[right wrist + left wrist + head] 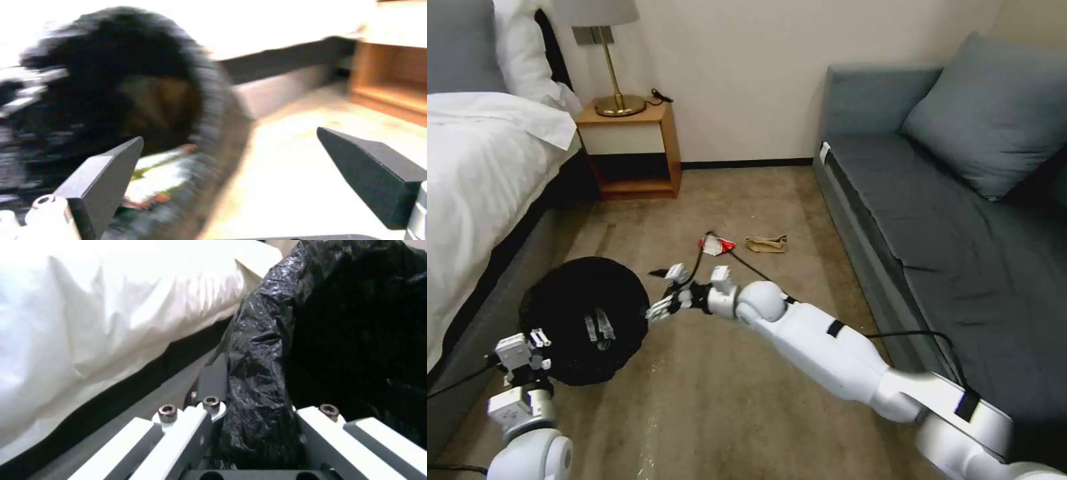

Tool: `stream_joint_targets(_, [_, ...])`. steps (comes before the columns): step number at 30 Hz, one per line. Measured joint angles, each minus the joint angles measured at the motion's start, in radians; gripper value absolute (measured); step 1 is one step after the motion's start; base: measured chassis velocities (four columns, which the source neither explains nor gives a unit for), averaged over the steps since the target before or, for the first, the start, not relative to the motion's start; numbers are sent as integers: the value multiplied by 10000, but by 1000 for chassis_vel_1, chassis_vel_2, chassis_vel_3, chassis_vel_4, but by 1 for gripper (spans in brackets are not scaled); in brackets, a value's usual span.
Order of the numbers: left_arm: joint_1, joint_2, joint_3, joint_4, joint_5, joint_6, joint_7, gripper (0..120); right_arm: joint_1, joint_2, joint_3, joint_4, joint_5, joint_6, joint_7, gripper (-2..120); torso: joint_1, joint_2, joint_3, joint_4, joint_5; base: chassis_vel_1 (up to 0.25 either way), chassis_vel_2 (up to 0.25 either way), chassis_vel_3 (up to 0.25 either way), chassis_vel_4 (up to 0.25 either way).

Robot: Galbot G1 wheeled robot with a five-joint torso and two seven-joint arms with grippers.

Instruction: Pick up the trash bin, then pick up the garbage on the floor and place it into the trash bin.

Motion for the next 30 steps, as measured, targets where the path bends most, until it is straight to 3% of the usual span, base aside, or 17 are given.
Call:
stream_joint_targets(5, [9,24,-32,6,-25,-6,-35,5,-605,-473,904,122,-478,-279,1069,100,0,0,0,0,1,0,0,0,0])
stream_joint_targets(14, [23,41,-37,3,-23,-41,-82,5,-1587,-1130,2455,291,-1376,-434,2103,100,0,-1,0,-1,1,0,0,0,0])
stream_joint_targets(30, [95,36,11,28,64,-87,-107,5,-2018,-1148,3255,-211,-2074,-81,2500,100,0,-1,0,1,-2,0,0,0,0])
